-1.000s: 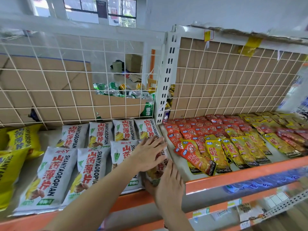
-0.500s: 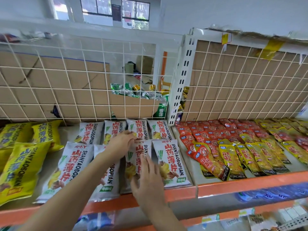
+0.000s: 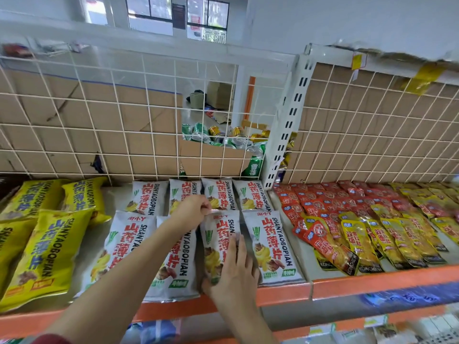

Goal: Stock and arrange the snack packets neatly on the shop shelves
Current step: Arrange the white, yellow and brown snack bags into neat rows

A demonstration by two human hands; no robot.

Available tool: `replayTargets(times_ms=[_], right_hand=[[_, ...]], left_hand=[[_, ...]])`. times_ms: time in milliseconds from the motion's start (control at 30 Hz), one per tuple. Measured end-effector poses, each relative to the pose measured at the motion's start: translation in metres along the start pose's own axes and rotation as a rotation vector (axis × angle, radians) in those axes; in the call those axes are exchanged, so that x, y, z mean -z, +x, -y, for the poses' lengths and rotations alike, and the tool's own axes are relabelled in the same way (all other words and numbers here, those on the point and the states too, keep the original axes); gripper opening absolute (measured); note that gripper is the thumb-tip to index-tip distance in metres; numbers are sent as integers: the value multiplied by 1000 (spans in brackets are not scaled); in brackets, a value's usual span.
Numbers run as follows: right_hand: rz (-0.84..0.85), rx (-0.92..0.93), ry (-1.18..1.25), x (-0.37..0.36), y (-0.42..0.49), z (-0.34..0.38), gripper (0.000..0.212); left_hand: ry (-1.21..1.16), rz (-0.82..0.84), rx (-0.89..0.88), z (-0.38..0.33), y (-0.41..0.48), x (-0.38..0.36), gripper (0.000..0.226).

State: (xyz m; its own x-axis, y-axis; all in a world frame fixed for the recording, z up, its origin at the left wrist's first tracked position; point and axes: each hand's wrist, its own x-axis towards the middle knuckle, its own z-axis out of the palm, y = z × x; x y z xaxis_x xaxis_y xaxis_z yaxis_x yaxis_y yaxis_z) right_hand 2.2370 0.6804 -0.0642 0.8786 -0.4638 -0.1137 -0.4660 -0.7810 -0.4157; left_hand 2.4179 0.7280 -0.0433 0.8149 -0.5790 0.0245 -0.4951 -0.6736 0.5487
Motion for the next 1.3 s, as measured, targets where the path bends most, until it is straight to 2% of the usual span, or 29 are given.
replayTargets(times_ms=[267,367,467,533,600,733,800,867,1067,1133,1300], right_hand=[[-42,-44,-18,-4,-4,3,104],[-212,35,-37,-6,-7,-1,98],[-126,116,13,1,-7,-6,95],[-144,190,40,12,-1,-8,94],[-153,285,67,17,13,-7,85],[-58,427,97,29,56,-3,48],[-47,500,62,35,81,6,40],[19,542,31,36,106,20,35],[249,576,-136,34,147,61,28],[329,559,-190,36,146,72,32],[450,567,-260,32,151,82,42]], left_hand=[[-33,-58,-11,-1,-1,-6,7],[-40,-171,-46,0,-11,1,18],[-37,-255,-77,4,-32,12,24],[-30,-253,-58,9,-52,14,29],[14,-245,-43,15,-73,11,35],[234,-148,24,17,-115,3,64],[285,-75,69,16,-126,-4,84],[310,-67,87,16,-131,-12,93],[369,-94,139,12,-132,-16,88],[385,-76,151,13,-134,-17,80],[361,-116,123,13,-136,-19,78]])
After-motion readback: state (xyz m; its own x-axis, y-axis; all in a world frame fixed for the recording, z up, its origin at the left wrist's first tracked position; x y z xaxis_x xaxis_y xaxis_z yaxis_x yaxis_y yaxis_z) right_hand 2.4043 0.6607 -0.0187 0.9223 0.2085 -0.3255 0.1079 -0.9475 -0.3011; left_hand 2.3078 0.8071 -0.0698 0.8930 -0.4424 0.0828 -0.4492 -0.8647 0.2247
